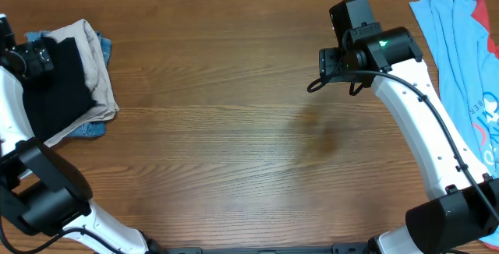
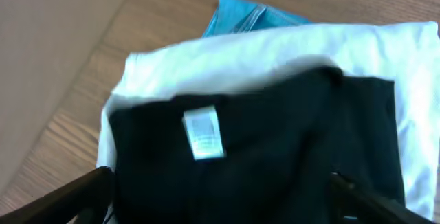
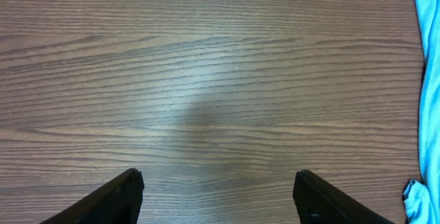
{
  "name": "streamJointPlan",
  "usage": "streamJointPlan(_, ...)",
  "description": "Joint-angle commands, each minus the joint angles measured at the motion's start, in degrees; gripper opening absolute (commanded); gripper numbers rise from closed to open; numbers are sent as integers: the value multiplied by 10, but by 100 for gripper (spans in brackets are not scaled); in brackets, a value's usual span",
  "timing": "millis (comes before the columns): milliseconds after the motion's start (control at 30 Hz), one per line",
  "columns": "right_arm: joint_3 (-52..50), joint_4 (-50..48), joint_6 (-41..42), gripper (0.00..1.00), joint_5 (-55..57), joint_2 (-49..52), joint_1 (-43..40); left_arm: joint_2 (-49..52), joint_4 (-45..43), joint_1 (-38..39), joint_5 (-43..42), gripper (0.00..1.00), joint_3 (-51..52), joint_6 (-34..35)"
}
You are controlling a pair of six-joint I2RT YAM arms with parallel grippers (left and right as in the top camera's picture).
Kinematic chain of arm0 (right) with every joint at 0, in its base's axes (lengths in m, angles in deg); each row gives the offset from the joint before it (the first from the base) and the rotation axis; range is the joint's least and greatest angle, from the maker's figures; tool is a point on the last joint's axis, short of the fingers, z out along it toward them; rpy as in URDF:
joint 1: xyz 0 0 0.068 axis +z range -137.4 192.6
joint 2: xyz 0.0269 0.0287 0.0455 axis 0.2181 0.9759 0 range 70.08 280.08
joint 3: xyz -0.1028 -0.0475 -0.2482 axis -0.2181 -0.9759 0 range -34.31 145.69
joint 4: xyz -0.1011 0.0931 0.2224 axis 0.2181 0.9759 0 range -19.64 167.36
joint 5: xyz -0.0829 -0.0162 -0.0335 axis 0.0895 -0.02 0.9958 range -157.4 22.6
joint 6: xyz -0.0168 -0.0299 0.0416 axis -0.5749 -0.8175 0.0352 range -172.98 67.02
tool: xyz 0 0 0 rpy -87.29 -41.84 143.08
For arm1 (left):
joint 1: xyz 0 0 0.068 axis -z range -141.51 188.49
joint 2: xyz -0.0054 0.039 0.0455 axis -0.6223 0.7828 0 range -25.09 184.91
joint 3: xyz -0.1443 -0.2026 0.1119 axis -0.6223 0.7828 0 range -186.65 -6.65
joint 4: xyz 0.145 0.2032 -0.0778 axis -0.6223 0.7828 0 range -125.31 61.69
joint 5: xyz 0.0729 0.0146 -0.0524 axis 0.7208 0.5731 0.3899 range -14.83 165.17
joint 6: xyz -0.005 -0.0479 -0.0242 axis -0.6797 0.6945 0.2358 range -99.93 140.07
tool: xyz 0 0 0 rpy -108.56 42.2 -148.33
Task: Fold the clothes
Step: 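Release the shirt on the pile and lift the left gripper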
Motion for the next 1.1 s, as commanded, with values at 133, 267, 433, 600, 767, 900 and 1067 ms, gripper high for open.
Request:
streamJointPlan(133,2,-5,2,74,-3,-1,-4,-47,44,0,-94,100,-7,63)
streamJointPlan(267,2,-7,2,74,-3,-1,-4,-78,67,14,-116,100,-7,63)
streamJointPlan(433,2,-7,2,74,-3,-1,-4,-104,121,41,-117,100,-7,64)
streamJointPlan(600,2,-7,2,75,-3,-1,-4,-107,226,71,-167,100,-7,80)
streamJointPlan(767,2,-21,2,88,-30,-1,-4,-107,276,129,-210,100,-7,64)
streamJointPlan(900,2,-69,-12,90,-96,2,-9,-107,285,217,-199,100,-7,47)
streamJointPlan(1067,2,-111,-31,99,-156,7,-36,-107,289,329,-137,100,-7,39)
